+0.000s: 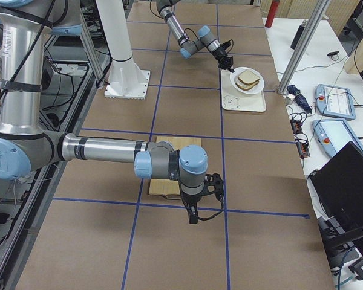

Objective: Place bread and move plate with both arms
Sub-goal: 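Slide the plate with the left gripper onto the bear tray, then adjust the plate position on the tray with the left gripper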

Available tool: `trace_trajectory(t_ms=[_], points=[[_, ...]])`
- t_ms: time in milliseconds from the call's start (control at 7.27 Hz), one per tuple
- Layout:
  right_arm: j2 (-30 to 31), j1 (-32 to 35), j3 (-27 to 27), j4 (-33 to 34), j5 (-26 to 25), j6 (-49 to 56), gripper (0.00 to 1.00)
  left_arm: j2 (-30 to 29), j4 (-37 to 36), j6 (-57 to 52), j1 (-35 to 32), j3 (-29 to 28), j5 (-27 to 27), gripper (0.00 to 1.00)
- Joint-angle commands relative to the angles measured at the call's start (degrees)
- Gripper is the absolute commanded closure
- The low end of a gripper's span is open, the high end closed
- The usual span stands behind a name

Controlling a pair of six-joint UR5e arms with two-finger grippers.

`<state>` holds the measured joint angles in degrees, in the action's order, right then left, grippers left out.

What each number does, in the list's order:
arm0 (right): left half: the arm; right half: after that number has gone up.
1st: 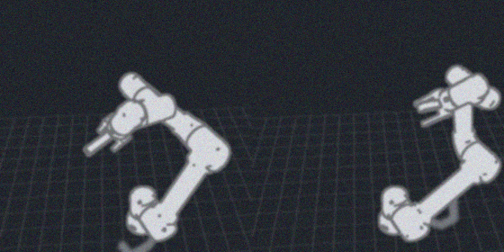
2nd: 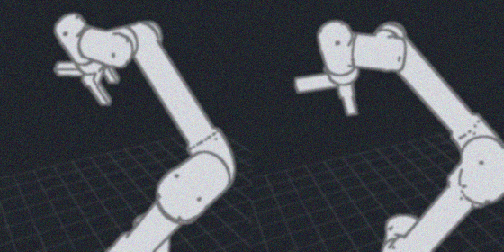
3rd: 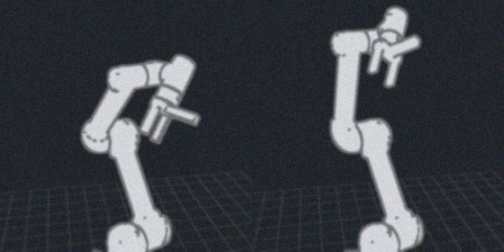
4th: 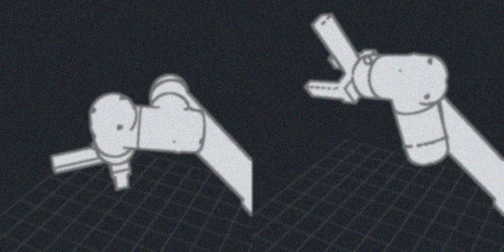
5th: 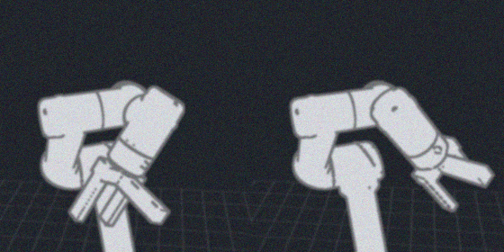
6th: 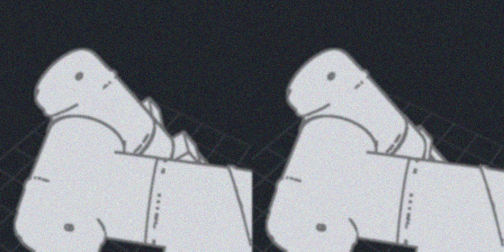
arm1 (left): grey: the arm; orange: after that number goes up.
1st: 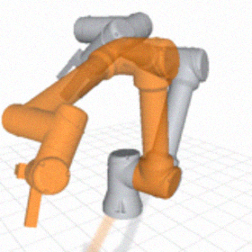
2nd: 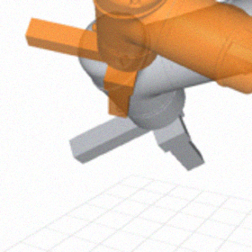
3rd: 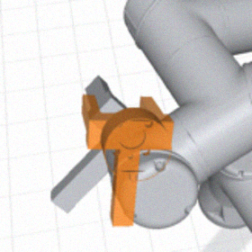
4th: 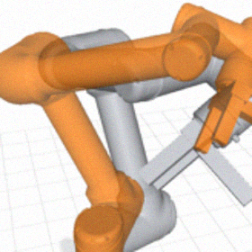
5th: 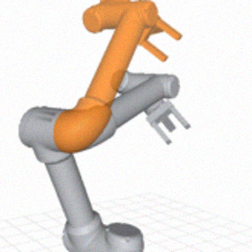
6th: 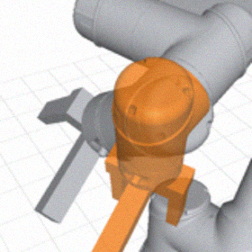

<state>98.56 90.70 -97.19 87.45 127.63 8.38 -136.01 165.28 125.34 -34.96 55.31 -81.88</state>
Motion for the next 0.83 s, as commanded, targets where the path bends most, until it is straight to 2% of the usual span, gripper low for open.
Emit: trace_trajectory(t_ms=[0, 138, 275, 413, 688], points=[[-0.03, 0.00, 0.07, 0.00, -0.01, -0.03, 0.00, -0.92, -0.13, -0.62, 0.94, -1.17, 0.14, 0.90], [-0.03, 0.00, 0.15, 0.00, -0.01, -0.03, 0.00, -0.83, -0.13, -0.63, 1.29, -0.64, 0.14, 0.39], [-0.03, 0.00, 0.15, 0.00, -0.01, 0.06, 0.00, -0.75, -0.13, -1.24, 1.38, -0.12, 0.06, 0.15], [-0.03, 0.00, 0.15, 0.00, -0.01, 0.14, 0.00, -0.31, -0.13, -2.98, 1.73, 1.02, 0.14, 0.03], [0.06, 0.00, 0.15, 0.00, -0.01, 0.14, 0.00, 3.98, -0.13, -5.35, 1.56, 8.11, -0.21, 0.03]])
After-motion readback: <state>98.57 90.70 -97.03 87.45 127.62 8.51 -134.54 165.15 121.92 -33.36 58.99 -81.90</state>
